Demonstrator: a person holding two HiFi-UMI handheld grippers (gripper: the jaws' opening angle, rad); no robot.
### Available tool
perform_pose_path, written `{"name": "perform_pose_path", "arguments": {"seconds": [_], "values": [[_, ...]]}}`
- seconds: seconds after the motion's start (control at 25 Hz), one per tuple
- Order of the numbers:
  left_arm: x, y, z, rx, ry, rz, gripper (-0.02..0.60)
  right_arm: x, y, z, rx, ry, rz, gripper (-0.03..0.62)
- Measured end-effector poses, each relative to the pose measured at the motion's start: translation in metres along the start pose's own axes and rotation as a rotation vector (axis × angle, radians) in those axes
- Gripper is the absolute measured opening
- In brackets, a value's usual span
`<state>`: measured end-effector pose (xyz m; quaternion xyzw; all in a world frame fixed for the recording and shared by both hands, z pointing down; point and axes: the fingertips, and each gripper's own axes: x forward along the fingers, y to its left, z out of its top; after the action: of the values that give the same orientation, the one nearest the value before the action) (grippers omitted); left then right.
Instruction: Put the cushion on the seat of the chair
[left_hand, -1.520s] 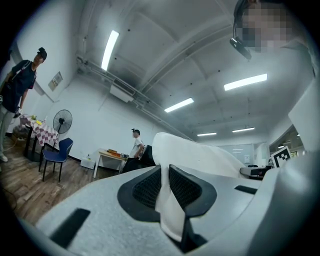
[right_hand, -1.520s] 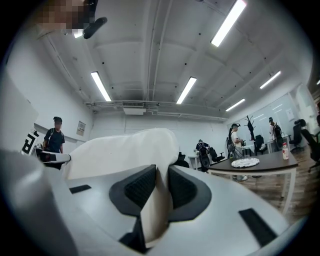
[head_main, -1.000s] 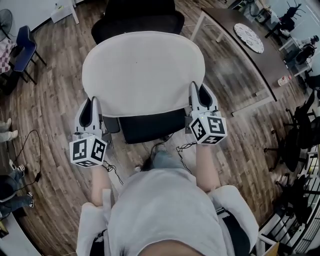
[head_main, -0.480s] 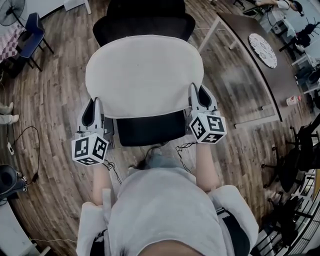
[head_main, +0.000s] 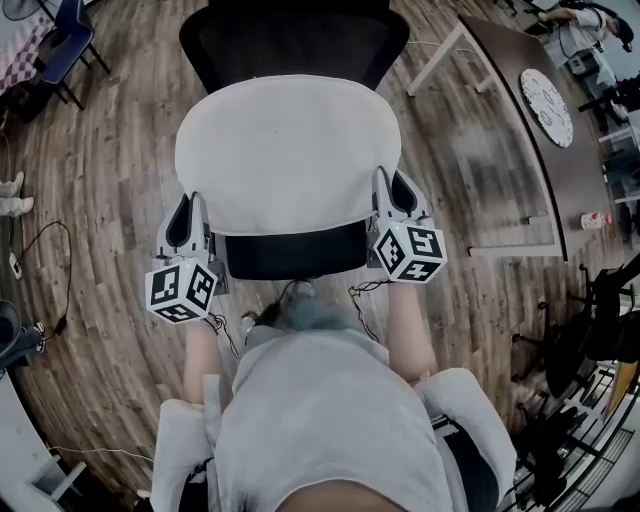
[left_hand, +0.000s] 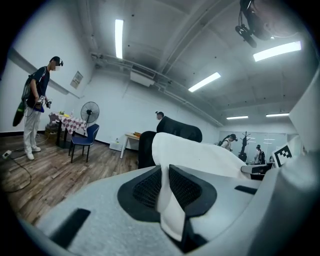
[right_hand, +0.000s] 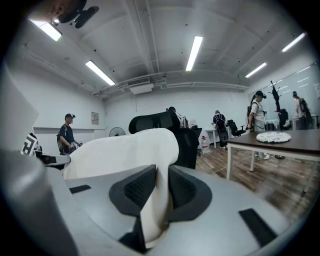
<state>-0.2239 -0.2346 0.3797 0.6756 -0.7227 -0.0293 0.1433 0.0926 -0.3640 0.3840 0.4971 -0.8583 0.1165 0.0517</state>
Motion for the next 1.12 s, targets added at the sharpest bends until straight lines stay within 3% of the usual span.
{"name": "perform_pose_path", "arguments": {"seconds": [1.12], "values": [[0.041, 0.026, -0.203, -0.077, 0.419, 0.140, 0.052, 0.052, -0.056, -0.212, 0.105, 0.446, 0.001, 0.063]]}}
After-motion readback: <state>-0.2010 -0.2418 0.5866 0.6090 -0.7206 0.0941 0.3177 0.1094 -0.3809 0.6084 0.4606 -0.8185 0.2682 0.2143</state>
